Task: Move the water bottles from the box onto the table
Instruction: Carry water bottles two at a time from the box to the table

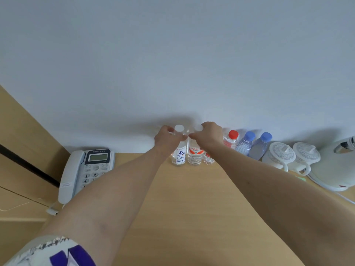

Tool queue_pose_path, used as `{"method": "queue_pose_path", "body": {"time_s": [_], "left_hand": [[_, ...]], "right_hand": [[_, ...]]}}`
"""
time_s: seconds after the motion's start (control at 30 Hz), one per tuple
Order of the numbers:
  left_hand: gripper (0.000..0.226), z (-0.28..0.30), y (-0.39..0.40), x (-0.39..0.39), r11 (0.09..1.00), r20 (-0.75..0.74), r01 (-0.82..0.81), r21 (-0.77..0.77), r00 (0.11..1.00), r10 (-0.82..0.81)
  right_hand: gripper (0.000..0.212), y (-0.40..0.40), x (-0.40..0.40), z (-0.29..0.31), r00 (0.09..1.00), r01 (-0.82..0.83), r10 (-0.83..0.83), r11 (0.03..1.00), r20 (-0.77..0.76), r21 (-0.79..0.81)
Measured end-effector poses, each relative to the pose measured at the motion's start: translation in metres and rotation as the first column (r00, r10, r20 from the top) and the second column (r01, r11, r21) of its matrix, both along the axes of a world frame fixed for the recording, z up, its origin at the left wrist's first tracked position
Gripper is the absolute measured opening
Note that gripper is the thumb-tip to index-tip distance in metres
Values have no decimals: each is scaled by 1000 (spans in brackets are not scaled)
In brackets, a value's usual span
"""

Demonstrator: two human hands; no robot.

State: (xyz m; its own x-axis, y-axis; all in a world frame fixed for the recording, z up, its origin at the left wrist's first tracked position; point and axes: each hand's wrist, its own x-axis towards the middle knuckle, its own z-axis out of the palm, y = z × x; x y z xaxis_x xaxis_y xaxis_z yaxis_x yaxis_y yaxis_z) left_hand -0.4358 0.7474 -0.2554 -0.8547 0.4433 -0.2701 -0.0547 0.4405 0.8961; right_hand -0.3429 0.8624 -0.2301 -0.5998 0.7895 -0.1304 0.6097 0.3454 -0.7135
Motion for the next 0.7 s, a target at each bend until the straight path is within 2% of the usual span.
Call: {"method": "queue_pose_path", "body": {"time_s": [0.13, 0.3, 0.43, 0.57, 0.7], "left_hand": [[44, -4, 8, -2, 1000, -53, -3, 22, 999, 4], [40, -3, 10, -6, 998, -47, -17, 55, 999, 19], [37, -2, 11, -7, 999, -48, -14, 33, 999, 16], [50, 1, 9, -6, 1000, -49, 5, 14, 999, -4], [56, 9, 0, -5, 998, -88, 43, 51, 995, -38]], "right_hand": [[23, 7, -4, -2, 998, 55, -56, 998, -31, -15], [22, 8, -7, -4, 998, 63, -63, 998, -27, 7], [29, 9, -7, -6, 999, 32, -32, 999, -9, 41], [39, 6, -5, -4, 1000, 4, -5, 998, 17, 66], [45, -2, 0, 2, 999, 44, -44, 999, -24, 23]]}}
